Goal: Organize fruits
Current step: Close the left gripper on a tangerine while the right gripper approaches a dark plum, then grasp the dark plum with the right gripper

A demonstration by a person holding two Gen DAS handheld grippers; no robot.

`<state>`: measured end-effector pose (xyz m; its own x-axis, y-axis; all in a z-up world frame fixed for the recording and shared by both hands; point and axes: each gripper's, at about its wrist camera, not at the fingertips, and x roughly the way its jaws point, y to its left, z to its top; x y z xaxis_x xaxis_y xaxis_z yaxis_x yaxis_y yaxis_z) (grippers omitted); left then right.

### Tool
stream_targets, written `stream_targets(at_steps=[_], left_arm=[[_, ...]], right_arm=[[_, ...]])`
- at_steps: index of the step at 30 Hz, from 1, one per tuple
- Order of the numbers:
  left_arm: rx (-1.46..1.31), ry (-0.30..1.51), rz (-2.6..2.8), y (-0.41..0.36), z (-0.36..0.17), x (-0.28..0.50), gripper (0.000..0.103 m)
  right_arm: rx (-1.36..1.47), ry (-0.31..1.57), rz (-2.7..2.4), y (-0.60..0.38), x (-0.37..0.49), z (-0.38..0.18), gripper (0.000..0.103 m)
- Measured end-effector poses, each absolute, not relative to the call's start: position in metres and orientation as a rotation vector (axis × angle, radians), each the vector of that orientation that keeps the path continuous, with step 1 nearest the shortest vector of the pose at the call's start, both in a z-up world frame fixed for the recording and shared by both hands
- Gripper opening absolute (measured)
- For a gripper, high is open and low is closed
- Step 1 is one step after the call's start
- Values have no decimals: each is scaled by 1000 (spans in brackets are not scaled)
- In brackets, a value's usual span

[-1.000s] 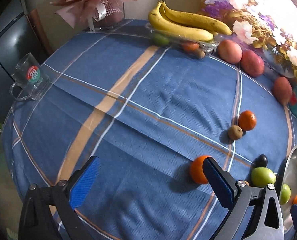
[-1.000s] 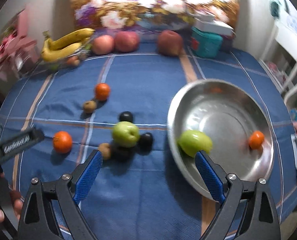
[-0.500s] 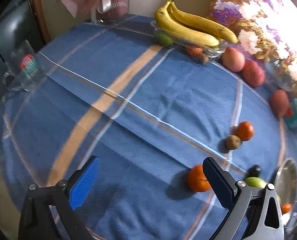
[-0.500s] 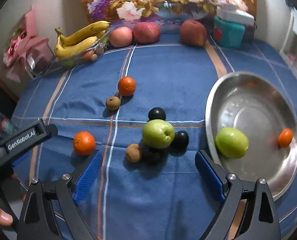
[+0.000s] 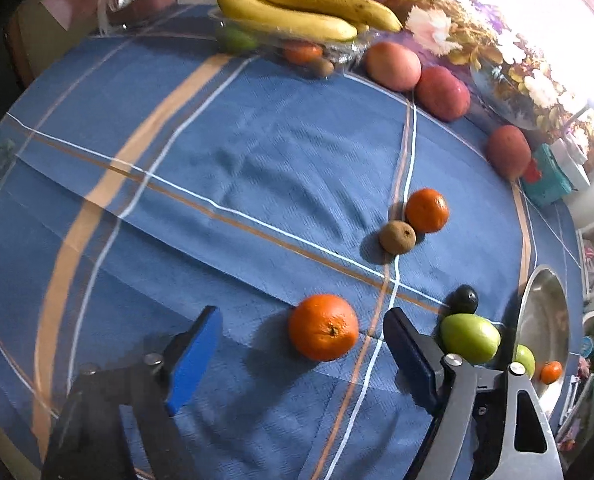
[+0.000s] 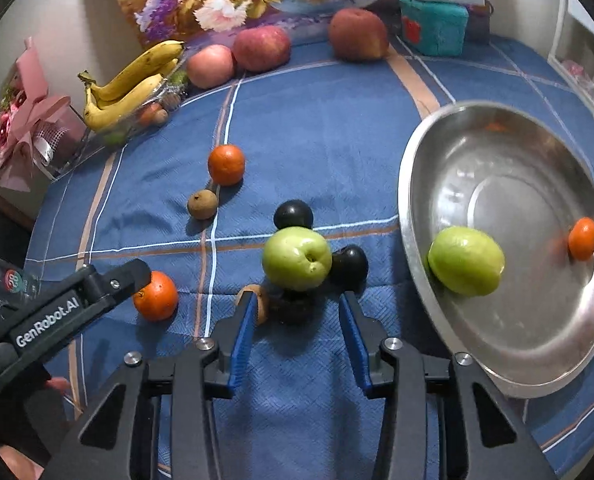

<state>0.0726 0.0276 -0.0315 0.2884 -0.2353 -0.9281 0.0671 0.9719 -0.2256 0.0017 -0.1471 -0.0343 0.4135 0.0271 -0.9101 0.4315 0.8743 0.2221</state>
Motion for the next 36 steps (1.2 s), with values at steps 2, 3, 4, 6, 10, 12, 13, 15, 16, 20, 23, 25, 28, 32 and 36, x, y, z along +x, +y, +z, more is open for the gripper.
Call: stream_targets(at_steps=[2, 3, 4, 6, 10, 12, 13, 15, 16, 20, 23, 25, 28, 32, 36], left_arm=[[-158, 1278, -206, 25, -36, 73, 76], [-170, 1288, -212, 25, -38, 74, 68], [-179, 1295, -215, 25, -40, 74, 63], [-198, 1305, -219, 27, -43, 74, 57], [-219, 1303, -240, 27, -44, 74, 47], [-219, 1300, -255, 26, -42, 73, 42], [-214, 1299, -255, 25, -42, 74, 42], [-203, 1297, -258, 23, -41, 74, 41], [-202, 1297, -258, 22, -41, 75, 41], [-208, 1298, -258, 23, -40, 75, 41], [-210, 1298, -258, 22, -41, 75, 41], [-211, 1298, -257, 23, -40, 75, 41], [-218, 1299, -250, 27, -39, 73, 41], [-225, 1297, -238, 31, -38, 72, 41], [-225, 1298, -233, 31, -39, 71, 41]], right_arm=[[484, 1134, -255, -148, 2, -38, 41], [489, 1138, -251, -148, 3, -40, 37], [495, 1144, -247, -148, 3, -41, 35], [511, 1148, -242, -149, 3, -44, 35], [539, 1154, -240, -154, 4, -49, 31], [552, 1159, -238, -155, 3, -51, 29], [566, 1160, -238, -157, 3, -52, 29], [591, 1159, -234, -159, 2, -54, 29], [601, 1157, -231, -160, 2, -53, 27], [612, 1158, -222, -162, 0, -52, 26], [623, 1157, -216, -164, 1, -52, 25], [630, 1157, -211, -165, 0, -52, 24], [631, 1156, -208, -166, -1, -51, 23], [636, 1156, -210, -168, -4, -49, 21], [639, 1151, -219, -172, -10, -46, 17]])
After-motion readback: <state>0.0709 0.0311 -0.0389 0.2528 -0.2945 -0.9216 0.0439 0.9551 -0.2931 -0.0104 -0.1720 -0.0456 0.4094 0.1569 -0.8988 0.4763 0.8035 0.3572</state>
